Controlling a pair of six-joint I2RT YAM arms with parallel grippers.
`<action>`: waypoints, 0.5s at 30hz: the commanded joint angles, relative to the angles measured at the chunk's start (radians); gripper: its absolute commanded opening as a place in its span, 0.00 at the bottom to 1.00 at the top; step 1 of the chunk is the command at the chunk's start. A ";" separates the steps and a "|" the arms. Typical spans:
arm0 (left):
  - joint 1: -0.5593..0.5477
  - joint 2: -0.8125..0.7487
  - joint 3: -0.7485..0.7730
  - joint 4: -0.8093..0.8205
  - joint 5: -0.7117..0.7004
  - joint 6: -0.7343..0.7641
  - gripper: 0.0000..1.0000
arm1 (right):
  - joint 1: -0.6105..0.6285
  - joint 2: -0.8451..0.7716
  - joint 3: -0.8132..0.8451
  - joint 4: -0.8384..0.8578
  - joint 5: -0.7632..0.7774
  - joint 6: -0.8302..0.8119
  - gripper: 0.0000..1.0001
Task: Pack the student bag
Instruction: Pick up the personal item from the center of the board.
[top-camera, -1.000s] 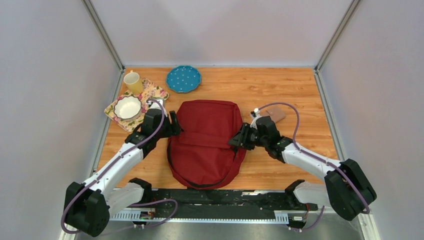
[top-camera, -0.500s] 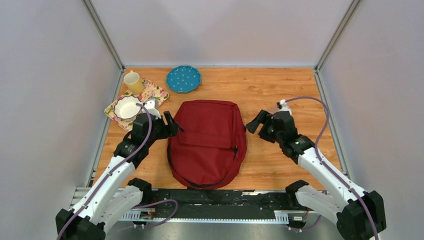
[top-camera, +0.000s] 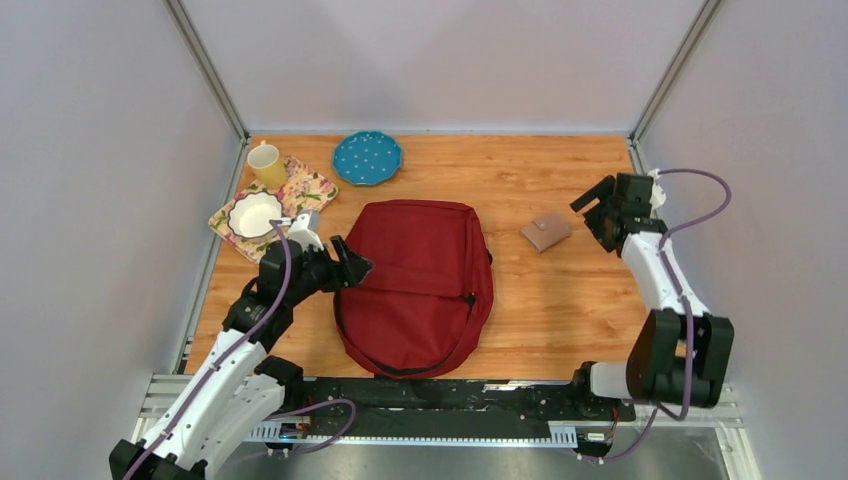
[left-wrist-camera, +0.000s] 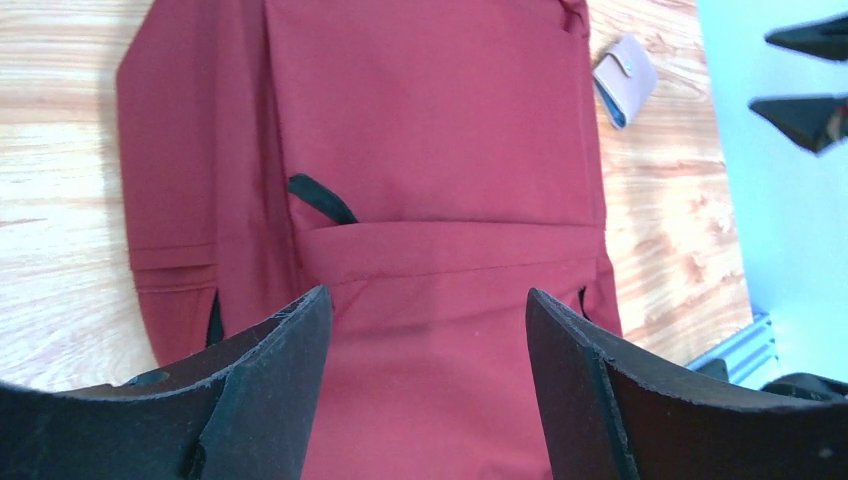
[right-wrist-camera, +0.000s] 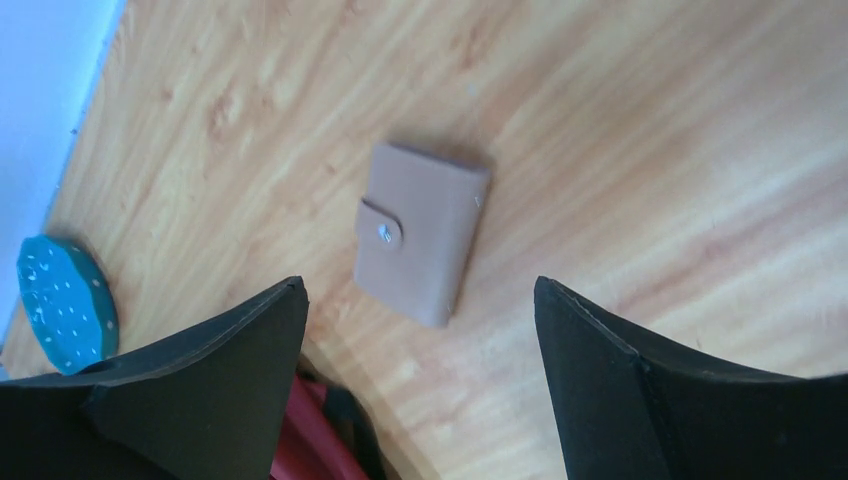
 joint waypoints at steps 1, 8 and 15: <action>0.008 -0.028 -0.021 0.059 0.096 -0.044 0.78 | -0.097 0.194 0.199 0.096 -0.194 -0.199 0.85; 0.008 -0.052 -0.047 0.059 0.127 -0.035 0.79 | -0.151 0.613 0.567 0.010 -0.609 -0.393 0.78; 0.007 -0.055 -0.049 0.056 0.155 -0.021 0.79 | -0.149 0.738 0.575 0.025 -0.670 -0.383 0.77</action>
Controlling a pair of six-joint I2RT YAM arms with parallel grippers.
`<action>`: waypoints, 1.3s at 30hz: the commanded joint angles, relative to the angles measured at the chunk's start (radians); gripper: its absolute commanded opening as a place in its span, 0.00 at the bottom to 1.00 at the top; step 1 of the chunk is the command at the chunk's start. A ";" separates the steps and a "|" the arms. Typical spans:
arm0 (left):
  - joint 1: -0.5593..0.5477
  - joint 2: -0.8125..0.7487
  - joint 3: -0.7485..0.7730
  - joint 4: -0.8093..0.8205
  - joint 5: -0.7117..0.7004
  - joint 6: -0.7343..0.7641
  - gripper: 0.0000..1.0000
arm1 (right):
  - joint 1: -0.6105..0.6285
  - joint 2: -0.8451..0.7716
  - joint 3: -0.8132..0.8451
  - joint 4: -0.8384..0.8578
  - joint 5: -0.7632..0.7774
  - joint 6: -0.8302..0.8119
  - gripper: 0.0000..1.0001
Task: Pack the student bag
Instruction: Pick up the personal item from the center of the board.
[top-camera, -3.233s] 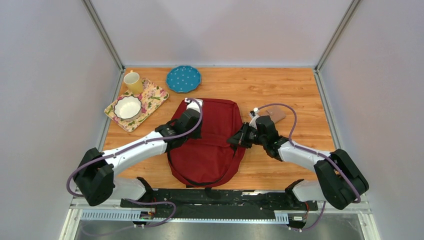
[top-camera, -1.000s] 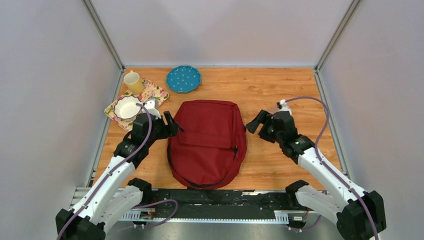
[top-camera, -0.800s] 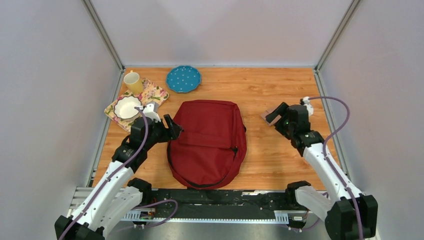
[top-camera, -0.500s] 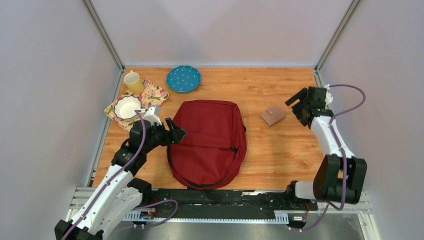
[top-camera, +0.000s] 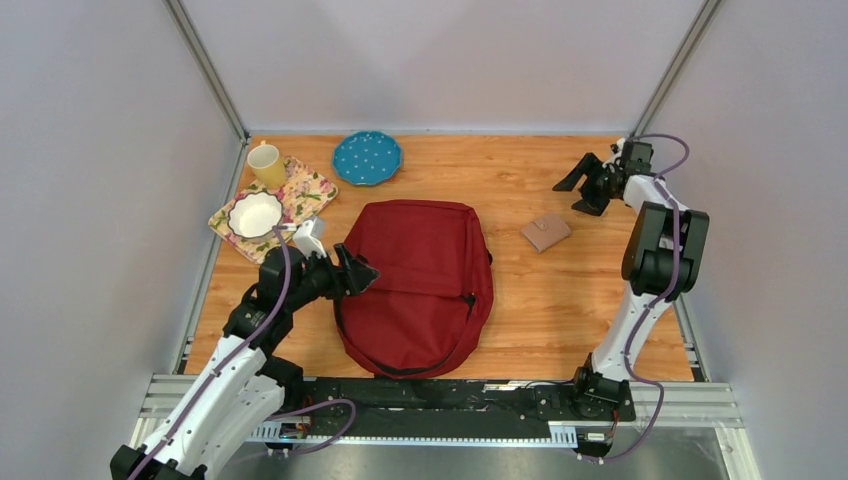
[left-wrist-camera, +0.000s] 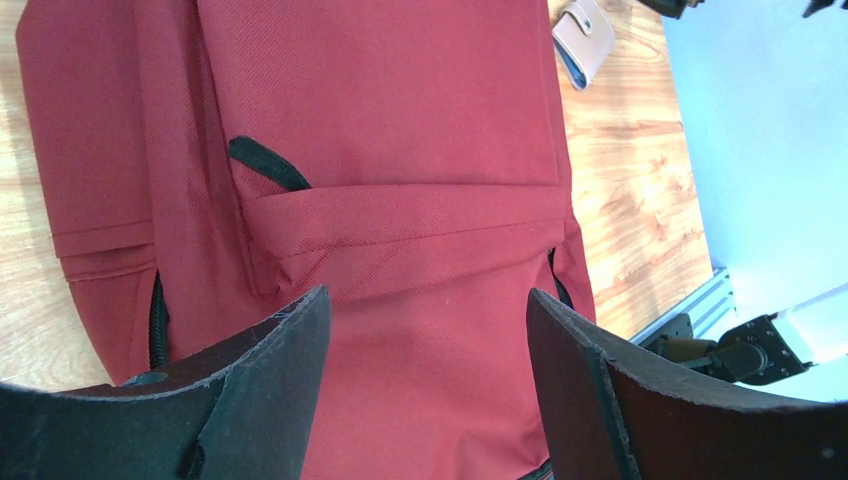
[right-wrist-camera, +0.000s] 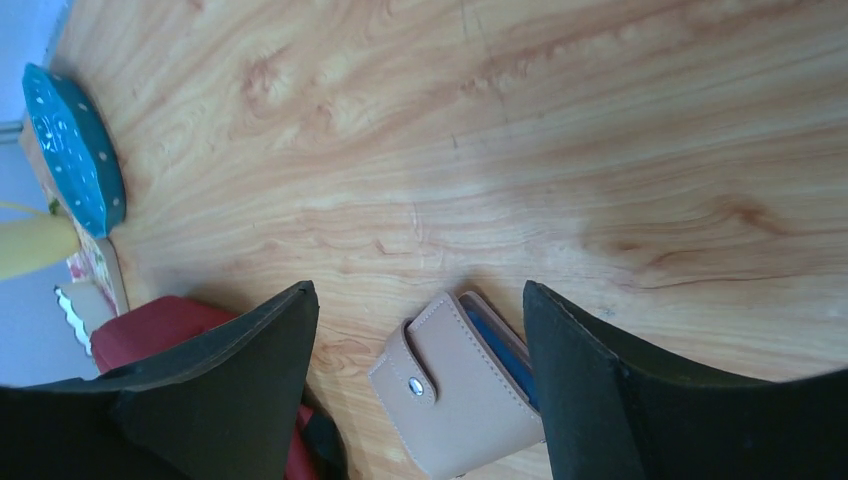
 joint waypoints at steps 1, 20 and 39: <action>0.008 -0.010 0.001 0.028 0.035 0.008 0.79 | 0.001 0.019 -0.016 0.008 -0.112 -0.035 0.77; 0.008 0.028 -0.007 0.077 0.023 -0.018 0.80 | 0.042 -0.225 -0.481 0.163 -0.204 -0.013 0.59; 0.007 0.048 -0.034 0.102 0.037 -0.041 0.80 | 0.076 -0.285 -0.618 0.314 -0.103 0.209 0.39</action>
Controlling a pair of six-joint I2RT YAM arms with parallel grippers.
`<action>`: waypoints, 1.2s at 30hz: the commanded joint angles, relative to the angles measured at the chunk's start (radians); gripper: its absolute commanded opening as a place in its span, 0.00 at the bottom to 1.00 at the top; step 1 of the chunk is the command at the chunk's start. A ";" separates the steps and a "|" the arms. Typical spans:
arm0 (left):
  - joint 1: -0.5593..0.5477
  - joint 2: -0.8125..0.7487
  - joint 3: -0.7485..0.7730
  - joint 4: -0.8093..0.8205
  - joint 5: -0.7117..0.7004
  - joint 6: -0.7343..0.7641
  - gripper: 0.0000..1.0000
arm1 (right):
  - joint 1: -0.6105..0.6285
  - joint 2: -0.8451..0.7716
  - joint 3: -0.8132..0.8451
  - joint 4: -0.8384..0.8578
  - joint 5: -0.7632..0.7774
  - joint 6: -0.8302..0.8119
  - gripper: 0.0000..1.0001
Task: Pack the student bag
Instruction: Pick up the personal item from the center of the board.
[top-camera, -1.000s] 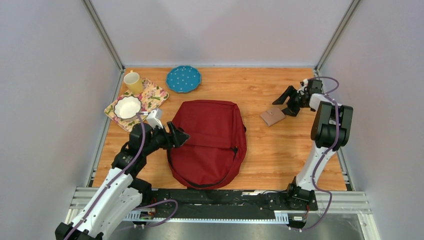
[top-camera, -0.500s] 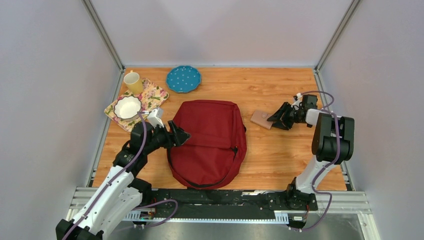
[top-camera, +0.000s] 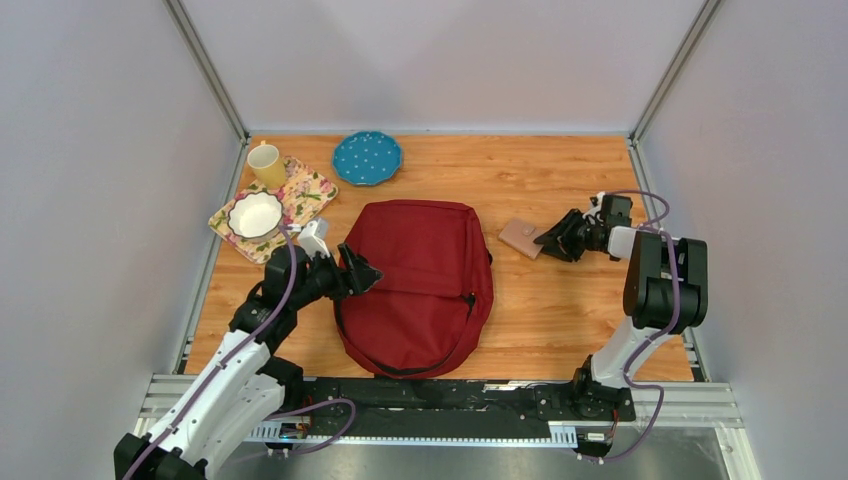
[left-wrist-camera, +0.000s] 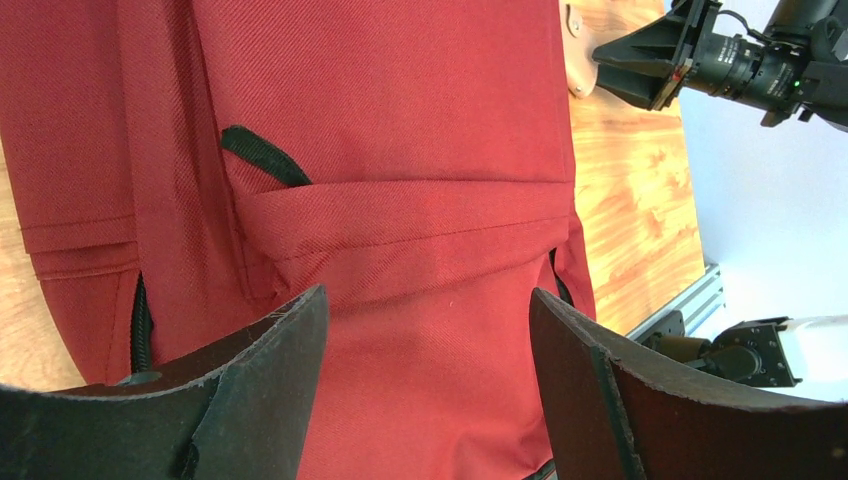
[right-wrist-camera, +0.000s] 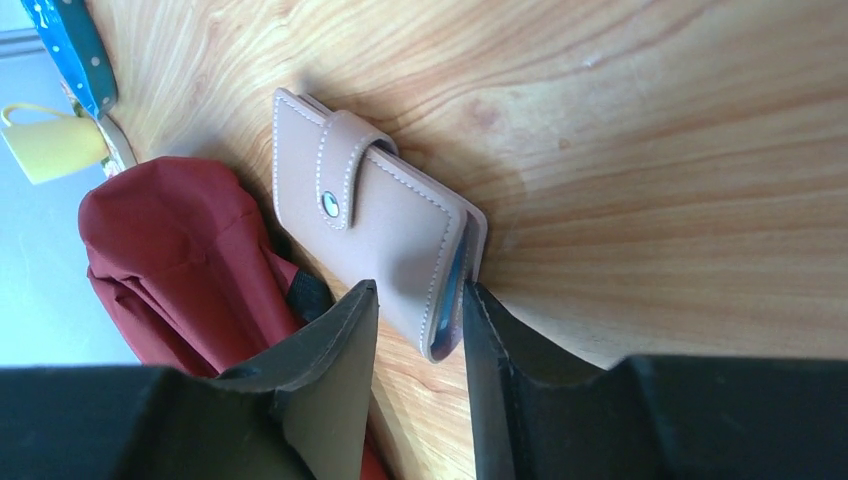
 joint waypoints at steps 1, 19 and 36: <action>0.008 0.005 -0.005 0.047 0.013 -0.015 0.80 | 0.021 -0.031 -0.028 0.073 0.026 0.083 0.39; 0.007 0.009 -0.007 0.053 0.024 -0.024 0.81 | 0.034 -0.045 -0.079 0.199 0.041 0.218 0.34; 0.007 -0.021 0.007 0.030 0.029 -0.021 0.81 | 0.034 -0.017 -0.092 0.276 0.021 0.241 0.00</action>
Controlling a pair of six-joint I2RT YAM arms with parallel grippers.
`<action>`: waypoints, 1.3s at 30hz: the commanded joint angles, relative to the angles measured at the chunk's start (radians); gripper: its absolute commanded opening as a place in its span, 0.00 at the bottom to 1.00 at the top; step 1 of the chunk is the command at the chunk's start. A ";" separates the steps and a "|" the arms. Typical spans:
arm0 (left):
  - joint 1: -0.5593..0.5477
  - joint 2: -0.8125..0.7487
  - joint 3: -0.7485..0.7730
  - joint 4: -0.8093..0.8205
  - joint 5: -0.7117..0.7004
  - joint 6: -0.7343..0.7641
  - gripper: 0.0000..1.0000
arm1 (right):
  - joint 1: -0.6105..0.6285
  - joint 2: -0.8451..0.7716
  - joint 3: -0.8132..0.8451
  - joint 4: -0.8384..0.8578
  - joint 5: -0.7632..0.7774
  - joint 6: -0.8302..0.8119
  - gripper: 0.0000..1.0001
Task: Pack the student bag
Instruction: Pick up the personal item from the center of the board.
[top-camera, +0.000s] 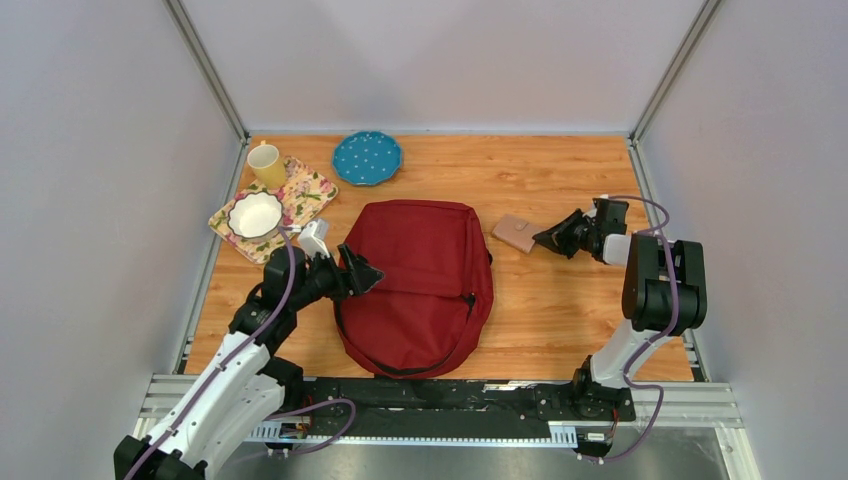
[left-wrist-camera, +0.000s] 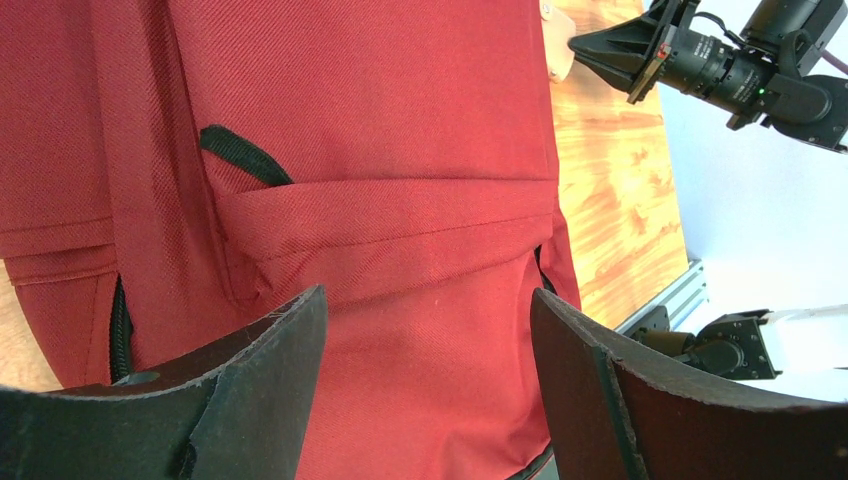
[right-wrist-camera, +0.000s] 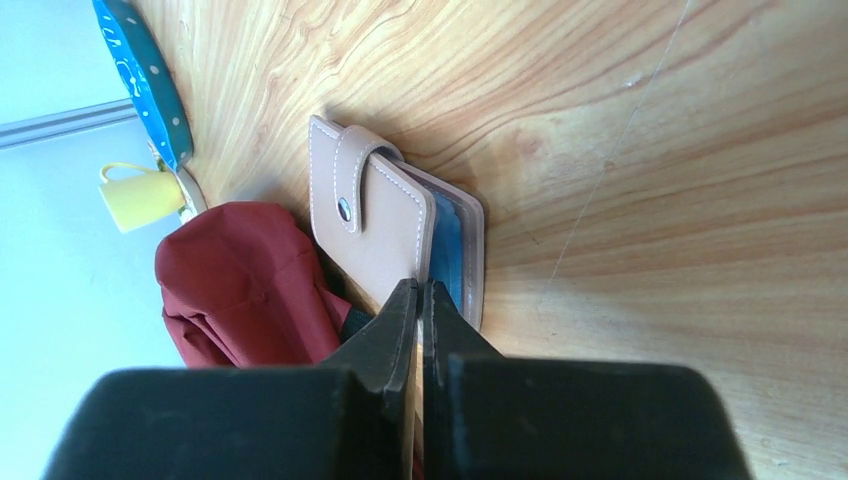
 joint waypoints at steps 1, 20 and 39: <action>0.008 -0.010 0.018 0.015 0.008 -0.007 0.81 | 0.004 -0.005 0.003 0.048 -0.018 0.000 0.00; 0.005 0.044 0.008 0.306 0.135 -0.125 0.85 | 0.004 -0.552 0.002 -0.164 -0.104 -0.011 0.00; 0.005 0.519 0.105 1.047 0.560 -0.347 0.87 | 0.299 -0.774 0.104 -0.258 -0.446 -0.085 0.00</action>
